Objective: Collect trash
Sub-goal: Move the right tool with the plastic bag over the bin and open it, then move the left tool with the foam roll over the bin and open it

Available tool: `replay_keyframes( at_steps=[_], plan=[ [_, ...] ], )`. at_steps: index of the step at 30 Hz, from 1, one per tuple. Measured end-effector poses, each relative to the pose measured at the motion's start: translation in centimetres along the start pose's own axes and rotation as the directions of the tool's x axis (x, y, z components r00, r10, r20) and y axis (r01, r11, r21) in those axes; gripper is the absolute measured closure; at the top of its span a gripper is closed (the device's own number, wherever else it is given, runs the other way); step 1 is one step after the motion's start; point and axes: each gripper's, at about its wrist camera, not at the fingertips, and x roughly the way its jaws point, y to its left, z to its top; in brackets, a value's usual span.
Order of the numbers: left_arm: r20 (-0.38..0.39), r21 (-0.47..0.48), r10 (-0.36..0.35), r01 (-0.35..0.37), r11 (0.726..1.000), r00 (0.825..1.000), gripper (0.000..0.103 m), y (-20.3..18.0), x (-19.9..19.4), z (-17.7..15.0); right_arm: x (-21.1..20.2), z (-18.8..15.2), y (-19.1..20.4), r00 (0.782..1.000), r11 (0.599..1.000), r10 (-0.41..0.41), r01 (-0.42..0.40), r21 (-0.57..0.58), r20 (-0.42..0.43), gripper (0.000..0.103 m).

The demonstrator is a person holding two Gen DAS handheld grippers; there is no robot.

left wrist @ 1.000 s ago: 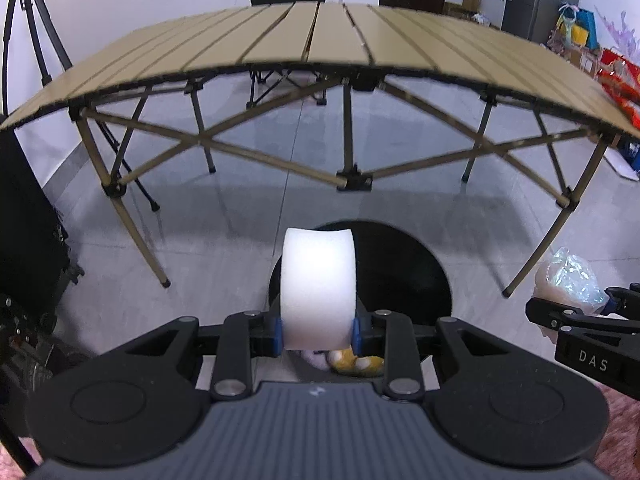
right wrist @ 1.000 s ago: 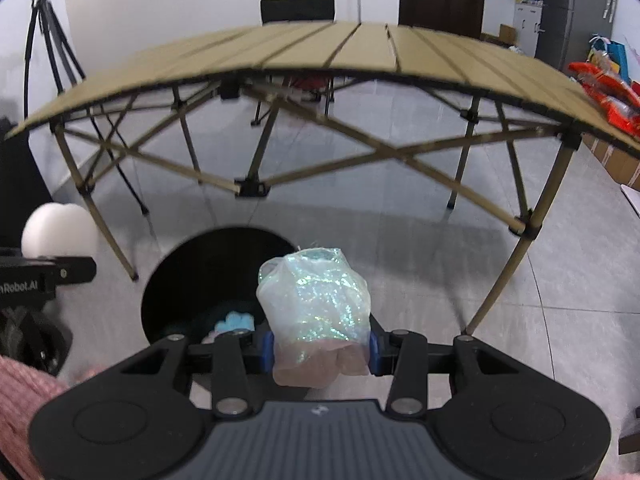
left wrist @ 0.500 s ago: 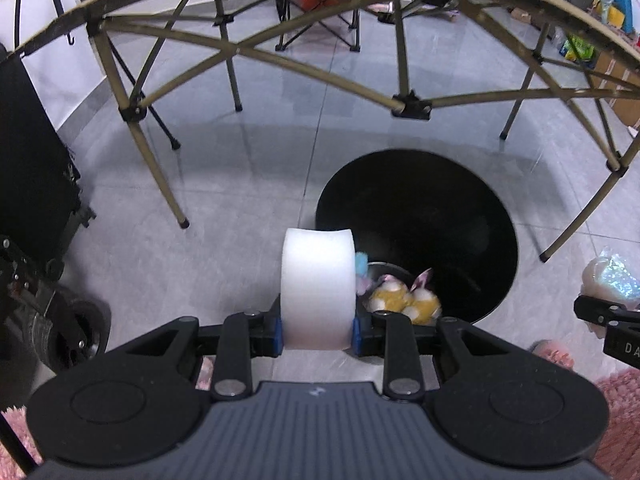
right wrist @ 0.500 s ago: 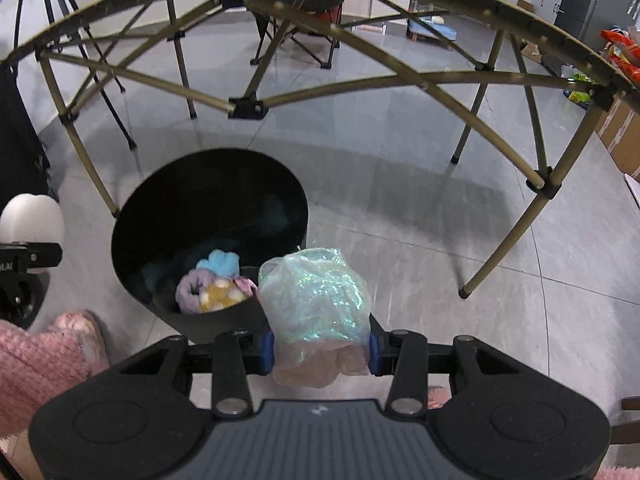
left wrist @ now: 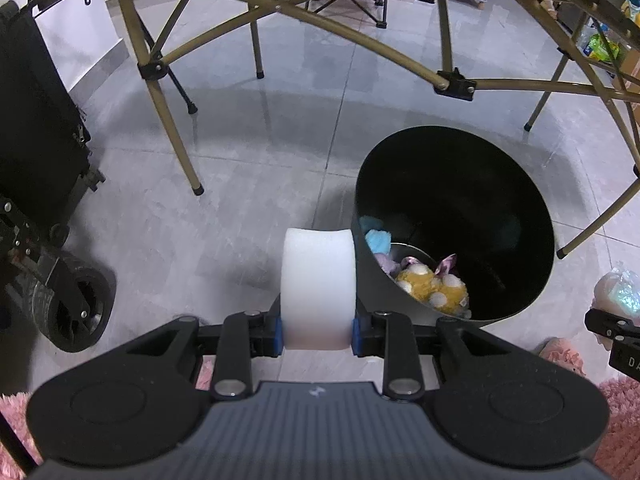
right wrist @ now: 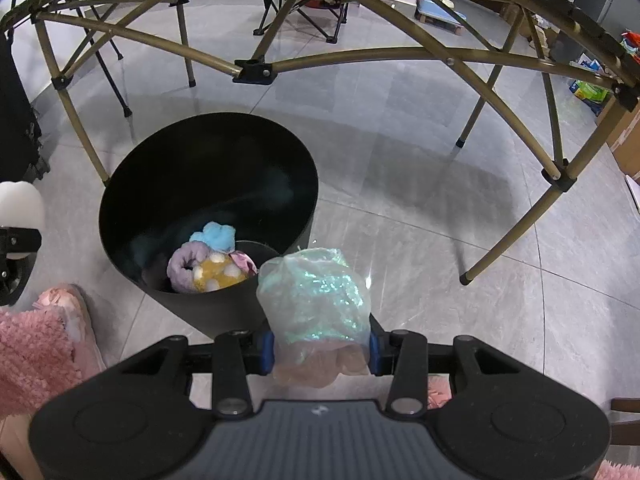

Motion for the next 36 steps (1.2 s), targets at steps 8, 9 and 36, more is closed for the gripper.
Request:
replay_keyframes(
  at_steps=[8, 9, 36],
  plan=[
    [-0.016, -0.028, 0.004, -0.004, 1.000, 1.000, 0.074, 0.8, 0.5, 0.3, 0.1, 2.0, 1.1, 0.998, 0.998, 0.054, -0.055, 0.017, 0.016, 0.062],
    [-0.017, -0.030, 0.005, -0.005, 1.000, 1.000, 0.074, 0.8, 0.5, 0.4, 0.1, 2.4, 1.4, 0.998, 0.998, 0.063, -0.063, 0.019, 0.019, 0.062],
    [-0.051, -0.069, 0.008, -0.012, 0.998, 0.999, 0.074, 1.6, 2.1, 2.8, 3.2, 10.0, 4.7, 0.988, 0.988, 0.136, -0.141, 0.067, 0.073, 0.000]
  ],
)
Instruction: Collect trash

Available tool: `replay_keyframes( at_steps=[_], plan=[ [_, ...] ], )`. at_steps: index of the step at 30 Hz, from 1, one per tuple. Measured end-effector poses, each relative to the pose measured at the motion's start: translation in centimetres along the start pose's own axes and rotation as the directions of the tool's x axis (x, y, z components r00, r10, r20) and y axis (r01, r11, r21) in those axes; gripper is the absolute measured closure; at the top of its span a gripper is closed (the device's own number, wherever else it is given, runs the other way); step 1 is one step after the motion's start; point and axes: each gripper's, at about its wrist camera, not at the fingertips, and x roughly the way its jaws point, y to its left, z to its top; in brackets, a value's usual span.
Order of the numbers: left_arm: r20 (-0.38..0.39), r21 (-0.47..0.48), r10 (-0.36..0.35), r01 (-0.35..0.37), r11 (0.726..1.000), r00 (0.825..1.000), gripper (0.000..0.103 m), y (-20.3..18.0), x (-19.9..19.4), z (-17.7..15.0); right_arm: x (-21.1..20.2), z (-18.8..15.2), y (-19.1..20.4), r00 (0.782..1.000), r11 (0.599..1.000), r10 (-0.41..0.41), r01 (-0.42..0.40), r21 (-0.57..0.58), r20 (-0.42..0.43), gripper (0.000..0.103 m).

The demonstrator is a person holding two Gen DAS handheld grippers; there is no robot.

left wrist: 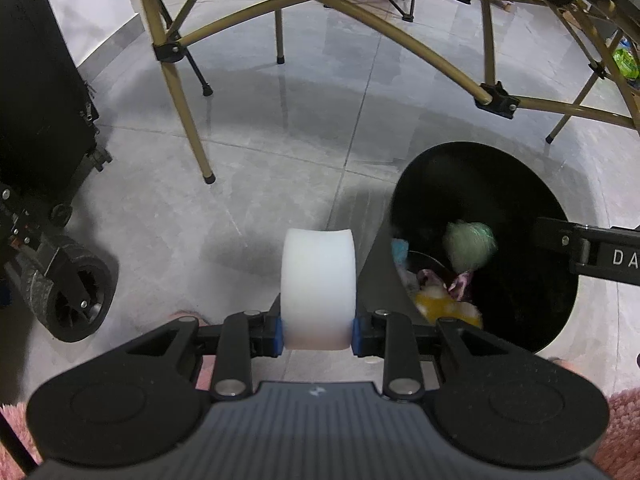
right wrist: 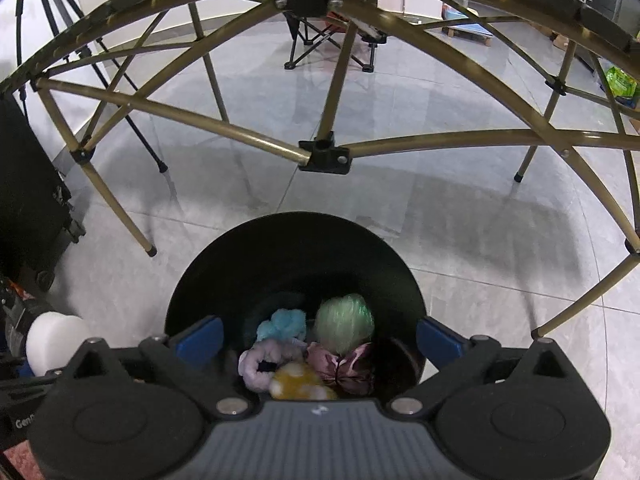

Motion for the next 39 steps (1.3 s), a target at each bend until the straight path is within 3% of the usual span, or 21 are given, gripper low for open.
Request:
replay_keyframes(
  at_steps=[17, 25, 27, 29, 31, 32, 39],
  plan=[
    [-0.014, 0.121, -0.078, 0.079, 0.989, 0.997, 0.074, -10.7, 0.7, 2.7, -3.3, -2.7, -11.8, 0.990, 0.962, -0.136, 0.121, 0.244, 0.042, 0.000],
    [-0.026, 0.168, -0.095, 0.098, 0.981, 0.995, 0.073, -13.6, 1.2, 2.8, -4.3, -4.4, -14.9, 0.985, 0.943, -0.164, 0.144, 0.301, 0.044, 0.000],
    [-0.034, 0.177, -0.114, 0.119, 0.977, 0.993, 0.068, -13.9, 1.3, 2.7, -4.3, -4.5, -15.3, 0.986, 0.941, -0.164, 0.143, 0.306, 0.043, 0.000],
    [-0.029, 0.186, -0.117, 0.121, 0.975, 0.993, 0.033, -14.2, 1.1, 2.6, -4.5, -4.6, -15.4, 0.986, 0.942, -0.162, 0.140, 0.305, 0.045, 0.000],
    [-0.002, 0.189, -0.105, 0.104, 0.977, 0.994, 0.008, -14.2, 0.8, 2.6, -4.7, -4.6, -15.3, 0.986, 0.943, -0.161, 0.138, 0.304, 0.051, 0.000],
    [0.011, 0.188, -0.101, 0.097, 0.977, 0.995, 0.001, -14.1, 0.6, 2.6, -4.7, -4.7, -15.3, 0.986, 0.942, -0.161, 0.137, 0.305, 0.053, 0.000],
    [0.019, 0.167, -0.113, 0.108, 0.980, 0.993, 0.000, -13.2, -0.3, 2.9, -5.7, -4.8, -14.9, 0.984, 0.947, -0.161, 0.134, 0.293, 0.071, 0.000]
  ],
)
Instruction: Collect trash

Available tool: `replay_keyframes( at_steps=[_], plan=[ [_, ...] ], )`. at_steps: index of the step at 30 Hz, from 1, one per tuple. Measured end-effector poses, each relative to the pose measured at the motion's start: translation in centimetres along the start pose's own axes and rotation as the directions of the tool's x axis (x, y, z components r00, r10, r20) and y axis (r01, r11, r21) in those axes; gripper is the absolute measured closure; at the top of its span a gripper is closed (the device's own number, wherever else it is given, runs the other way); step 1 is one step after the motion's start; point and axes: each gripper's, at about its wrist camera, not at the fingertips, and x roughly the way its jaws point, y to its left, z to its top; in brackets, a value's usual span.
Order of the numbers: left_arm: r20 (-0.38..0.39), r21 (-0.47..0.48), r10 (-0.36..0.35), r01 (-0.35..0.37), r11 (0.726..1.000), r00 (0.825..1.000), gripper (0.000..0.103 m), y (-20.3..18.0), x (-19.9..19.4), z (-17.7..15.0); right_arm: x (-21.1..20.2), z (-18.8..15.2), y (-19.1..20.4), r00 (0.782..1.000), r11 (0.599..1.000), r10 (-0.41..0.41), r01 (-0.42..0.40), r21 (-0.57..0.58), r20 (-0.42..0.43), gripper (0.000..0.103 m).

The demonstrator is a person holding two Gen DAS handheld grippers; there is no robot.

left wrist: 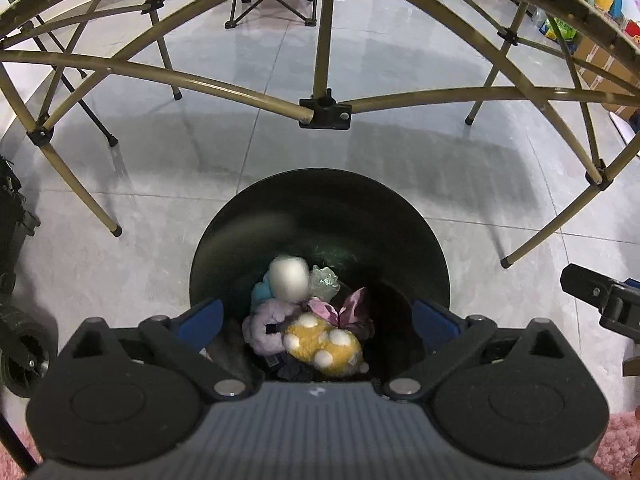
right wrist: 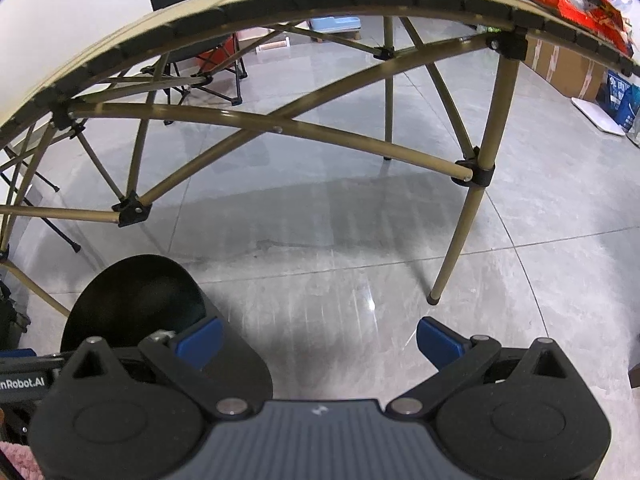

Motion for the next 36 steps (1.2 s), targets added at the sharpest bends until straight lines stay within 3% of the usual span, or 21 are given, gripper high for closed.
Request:
replay_keyframes(
  at_steps=[10, 17, 28, 36],
  plan=[
    [0.140, 0.006, 0.002, -0.002, 1.000, 0.990, 0.000, 1.7, -7.4, -1.9, -3.9, -1.5, 1.2, 0.998, 0.997, 0.051, -0.050, -0.051, 0.022, 0.000],
    [0.253, 0.066, 0.004, -0.022, 0.998, 0.968, 0.000, 3.2, -14.0, -4.9, -9.8, -3.8, 2.6, 0.991, 0.985, 0.111, -0.101, -0.136, 0.068, 0.000],
    [0.308, 0.073, -0.020, -0.003, 0.997, 0.951, 0.000, 6.5, -19.7, -10.0, -17.8, -7.3, 4.4, 0.977, 0.966, 0.182, -0.156, -0.206, 0.111, 0.000],
    [0.348, 0.066, -0.056, 0.035, 0.997, 0.936, 0.000, 7.2, -22.7, -13.1, -21.4, -8.8, 5.5, 0.969, 0.957, 0.209, -0.175, -0.231, 0.132, 0.000]
  ],
)
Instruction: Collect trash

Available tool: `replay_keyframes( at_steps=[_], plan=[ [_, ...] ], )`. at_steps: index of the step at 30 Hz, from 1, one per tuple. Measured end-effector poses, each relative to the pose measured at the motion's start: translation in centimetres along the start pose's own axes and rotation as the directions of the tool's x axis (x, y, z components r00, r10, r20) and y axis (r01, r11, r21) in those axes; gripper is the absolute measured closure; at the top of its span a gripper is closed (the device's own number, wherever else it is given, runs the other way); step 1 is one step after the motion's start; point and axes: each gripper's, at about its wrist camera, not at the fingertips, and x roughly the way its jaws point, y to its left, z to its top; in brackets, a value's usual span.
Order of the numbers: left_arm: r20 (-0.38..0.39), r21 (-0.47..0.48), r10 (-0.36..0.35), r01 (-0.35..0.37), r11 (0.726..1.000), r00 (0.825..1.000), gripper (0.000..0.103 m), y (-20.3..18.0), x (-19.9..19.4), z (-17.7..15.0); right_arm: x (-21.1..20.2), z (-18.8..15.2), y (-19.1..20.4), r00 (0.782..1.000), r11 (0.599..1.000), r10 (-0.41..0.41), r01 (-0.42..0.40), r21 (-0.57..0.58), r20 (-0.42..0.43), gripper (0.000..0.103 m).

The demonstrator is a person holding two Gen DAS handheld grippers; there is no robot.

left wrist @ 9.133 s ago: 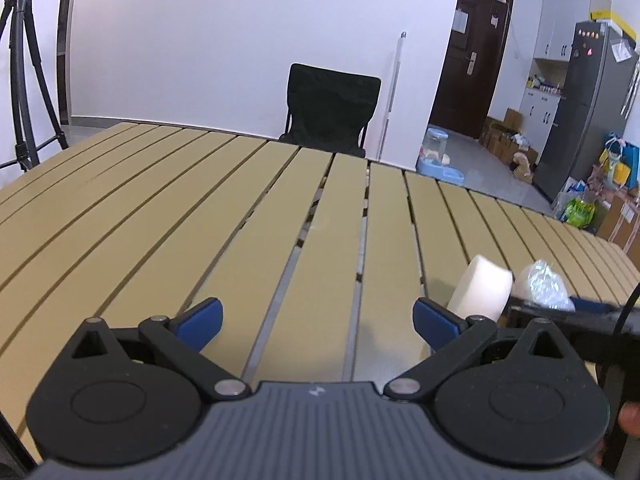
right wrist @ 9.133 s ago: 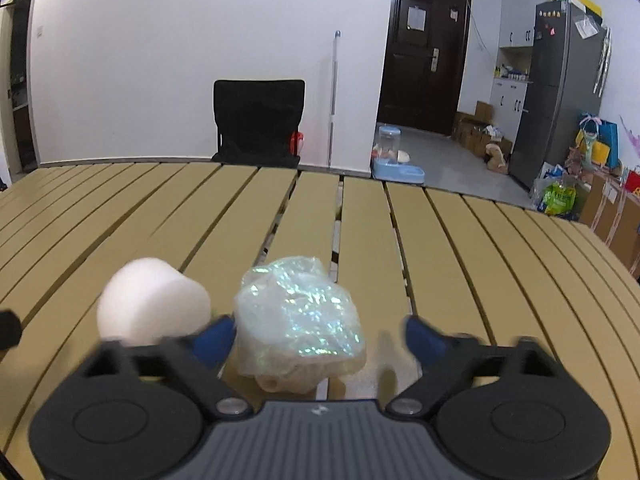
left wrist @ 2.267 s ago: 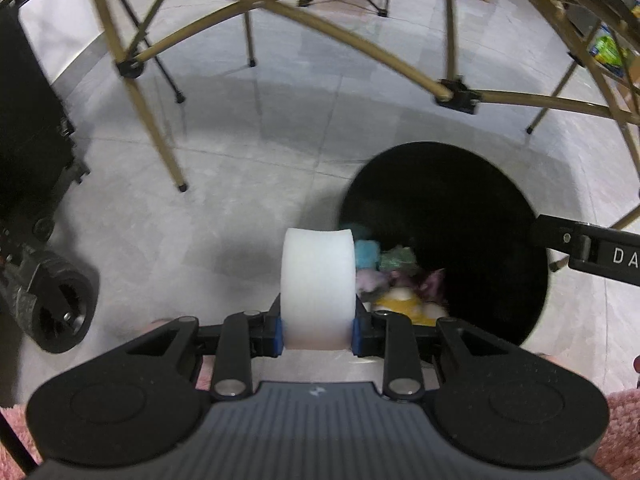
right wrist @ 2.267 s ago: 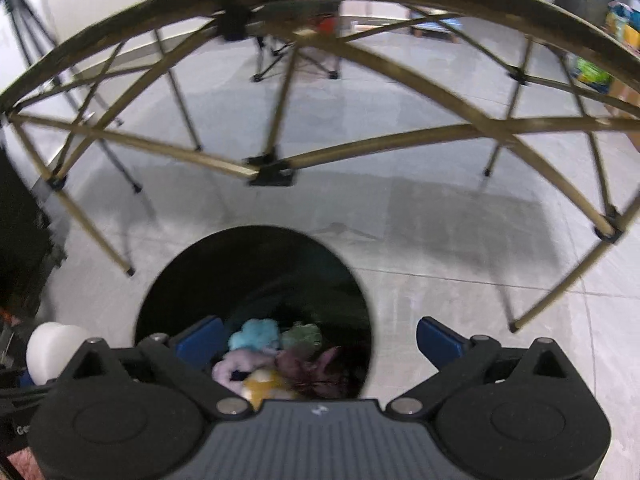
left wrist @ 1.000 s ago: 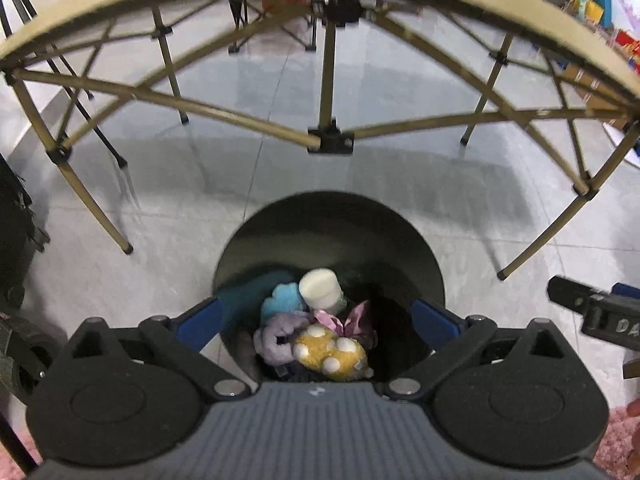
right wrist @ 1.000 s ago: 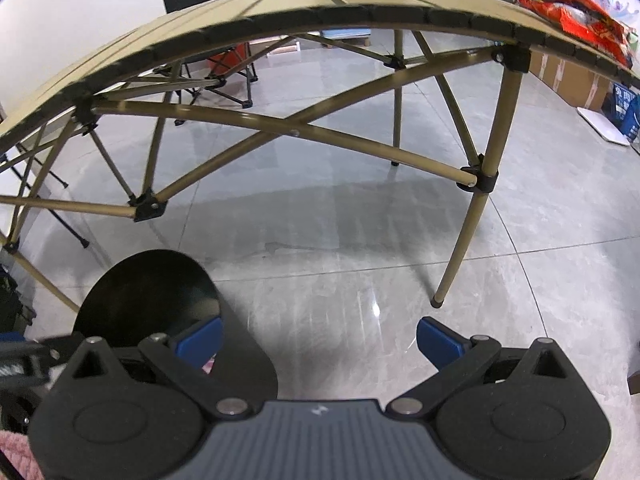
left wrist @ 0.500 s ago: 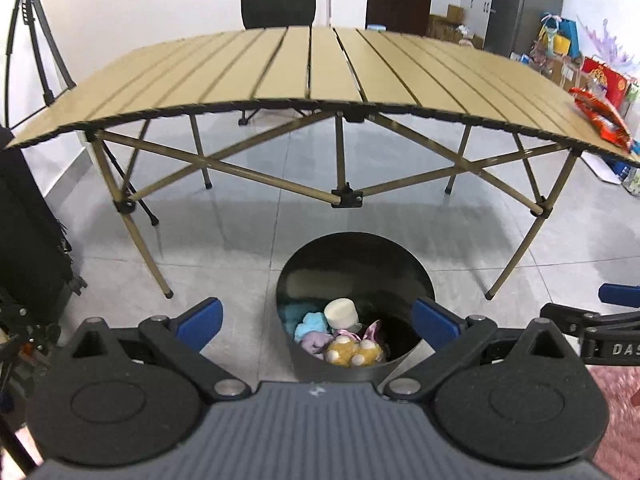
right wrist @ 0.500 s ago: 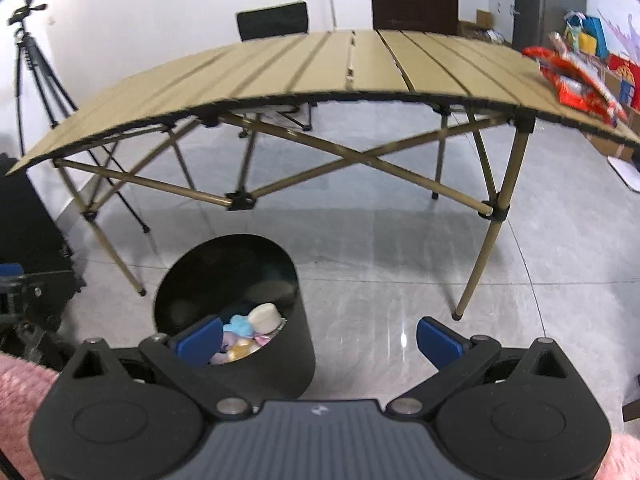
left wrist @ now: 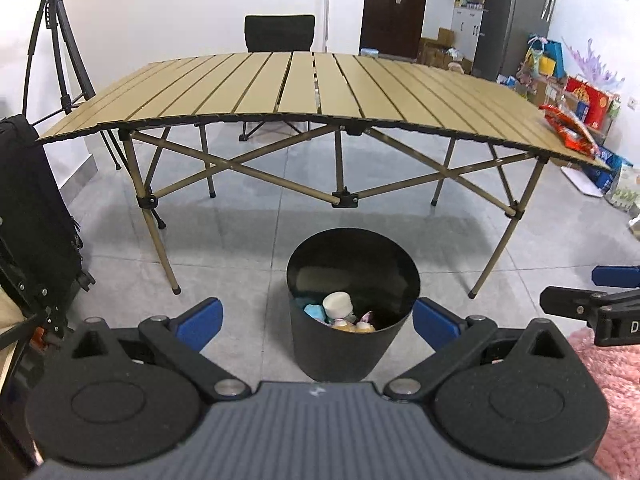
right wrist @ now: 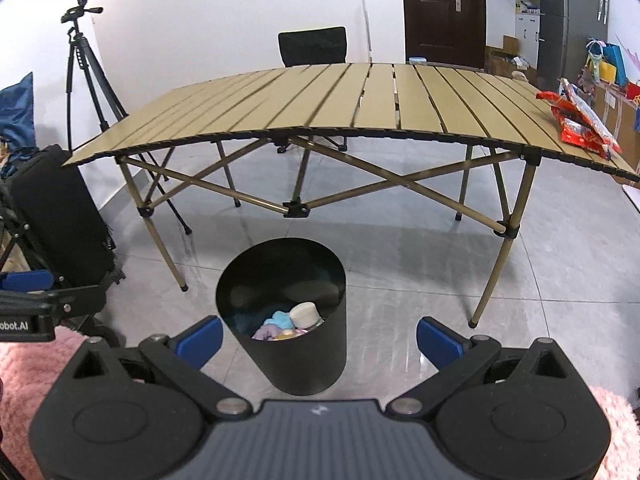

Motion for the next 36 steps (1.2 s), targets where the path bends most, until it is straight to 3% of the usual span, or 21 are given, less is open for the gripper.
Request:
replay_keyframes(
  at_steps=[14, 36],
  plan=[
    [0.039, -0.014, -0.021, 0.022, 1.000, 0.999, 0.000, 0.1, -2.3, -0.8, -2.6, -0.5, 1.4, 1.000, 1.000, 0.006, -0.005, -0.023, 0.029, 0.000],
    [0.055, -0.006, -0.017, 0.017, 1.000, 0.998, 0.000, -0.1, -2.8, -1.0, -3.0, -0.6, 1.6, 0.999, 1.000, 0.002, -0.001, -0.027, 0.040, 0.000]
  ],
)
